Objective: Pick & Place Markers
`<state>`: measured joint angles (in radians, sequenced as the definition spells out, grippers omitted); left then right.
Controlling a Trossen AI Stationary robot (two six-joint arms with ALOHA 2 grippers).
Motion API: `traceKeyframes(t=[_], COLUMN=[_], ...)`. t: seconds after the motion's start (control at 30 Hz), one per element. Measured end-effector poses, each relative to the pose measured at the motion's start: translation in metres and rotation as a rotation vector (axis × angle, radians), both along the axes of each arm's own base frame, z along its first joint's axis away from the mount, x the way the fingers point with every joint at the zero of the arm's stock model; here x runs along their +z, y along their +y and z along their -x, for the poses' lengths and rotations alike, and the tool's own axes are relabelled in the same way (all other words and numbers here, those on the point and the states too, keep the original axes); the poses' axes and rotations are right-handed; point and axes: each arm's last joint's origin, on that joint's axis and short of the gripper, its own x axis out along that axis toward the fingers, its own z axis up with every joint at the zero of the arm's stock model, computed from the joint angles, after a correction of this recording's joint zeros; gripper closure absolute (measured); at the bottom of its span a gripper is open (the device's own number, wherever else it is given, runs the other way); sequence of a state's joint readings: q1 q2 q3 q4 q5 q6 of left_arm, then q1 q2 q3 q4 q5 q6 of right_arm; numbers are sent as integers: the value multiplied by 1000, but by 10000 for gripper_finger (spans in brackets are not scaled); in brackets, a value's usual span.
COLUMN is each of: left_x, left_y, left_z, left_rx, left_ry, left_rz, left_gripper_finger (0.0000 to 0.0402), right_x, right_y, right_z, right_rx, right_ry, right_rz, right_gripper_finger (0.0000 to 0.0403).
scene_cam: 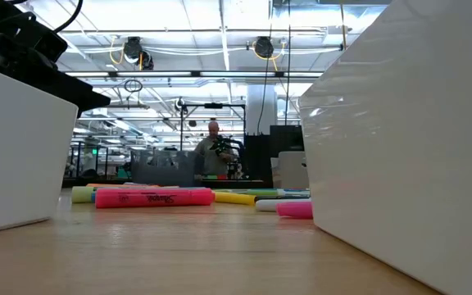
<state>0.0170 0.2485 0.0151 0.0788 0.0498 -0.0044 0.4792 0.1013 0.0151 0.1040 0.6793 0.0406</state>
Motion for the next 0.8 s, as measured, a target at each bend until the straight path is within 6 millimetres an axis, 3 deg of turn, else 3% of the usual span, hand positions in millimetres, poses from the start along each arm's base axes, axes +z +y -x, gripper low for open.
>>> traceKeyframes(t=[0.7,0.8], left_x=[0,0], left_y=[0,0], left_z=[0,0], left_rx=[0,0], left_ry=[0,0], left_rz=[0,0], left_gripper_finger=[151,151], right_x=[0,2], right_y=[0,0], right_z=[0,0], right_rx=[-1,18], right_ry=[-5,-32], right_rz=[-3,-96], right_gripper_finger=[312,312])
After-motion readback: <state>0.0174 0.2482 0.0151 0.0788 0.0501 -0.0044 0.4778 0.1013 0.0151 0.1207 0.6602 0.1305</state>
